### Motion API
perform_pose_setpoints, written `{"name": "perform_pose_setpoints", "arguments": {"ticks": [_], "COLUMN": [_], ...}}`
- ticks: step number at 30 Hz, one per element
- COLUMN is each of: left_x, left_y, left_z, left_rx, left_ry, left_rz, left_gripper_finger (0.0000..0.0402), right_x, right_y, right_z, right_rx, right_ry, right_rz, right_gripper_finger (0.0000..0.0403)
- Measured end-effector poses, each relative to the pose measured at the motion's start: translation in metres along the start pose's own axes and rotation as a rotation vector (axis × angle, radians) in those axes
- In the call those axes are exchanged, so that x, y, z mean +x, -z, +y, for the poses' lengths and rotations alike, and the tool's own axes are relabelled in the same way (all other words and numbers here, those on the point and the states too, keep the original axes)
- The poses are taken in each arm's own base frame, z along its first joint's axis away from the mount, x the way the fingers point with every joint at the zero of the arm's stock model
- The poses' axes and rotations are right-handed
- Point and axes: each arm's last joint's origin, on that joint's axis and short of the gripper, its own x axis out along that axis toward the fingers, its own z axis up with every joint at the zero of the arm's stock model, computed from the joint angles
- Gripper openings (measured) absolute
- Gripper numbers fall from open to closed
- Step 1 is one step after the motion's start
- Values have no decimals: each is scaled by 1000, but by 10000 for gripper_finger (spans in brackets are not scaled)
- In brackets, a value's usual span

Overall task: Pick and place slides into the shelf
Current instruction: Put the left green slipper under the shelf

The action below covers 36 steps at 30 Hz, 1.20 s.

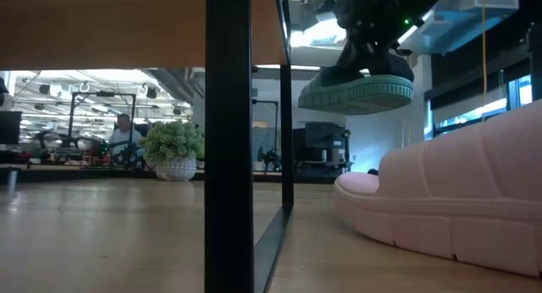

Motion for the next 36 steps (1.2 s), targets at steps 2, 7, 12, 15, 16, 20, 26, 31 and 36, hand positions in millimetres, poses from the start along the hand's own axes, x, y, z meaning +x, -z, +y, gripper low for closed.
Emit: {"name": "perform_pose_setpoints", "arguments": {"ticks": [2, 7, 12, 15, 16, 20, 26, 31, 36], "left_x": [0, 0, 0, -1, -2, -2, -2, -1, 2], "left_y": [-1, -2, -3, -3, -4, -4, -4, -5, -3], "left_z": [2, 3, 3, 4, 5, 7, 7, 4, -1], "left_rx": [-52, -138, -244, -303, -325, -407, -473, -498, -515], "left_ry": [-69, -116, -108, -97, -89, -86, -76, -57, -36], "left_rz": [-33, -66, -78, -76, -73, -73, -74, -83, -67], "left_gripper_finger": [275, 282, 279, 279, 279, 279, 279, 279, 279], "right_x": [-1, -7, -15, -18, -19, -21, -21, -22, -24], "right_y": [-1, -6, -16, -22, -24, -29, -30, -33, -36], "right_z": [1, 3, 1, -2, -3, -6, -7, -7, -11], "right_rx": [-25, -100, -166, -187, -191, -202, -238, -246, -269], "right_ry": [0, 9, 49, 84, 89, 89, 100, 75, 99], "right_rz": [-3, -39, -107, -150, -168, -243, -260, -337, -380], "right_gripper_finger": [15, 15, 15, 15, 15, 15, 15, 15, 15]}}
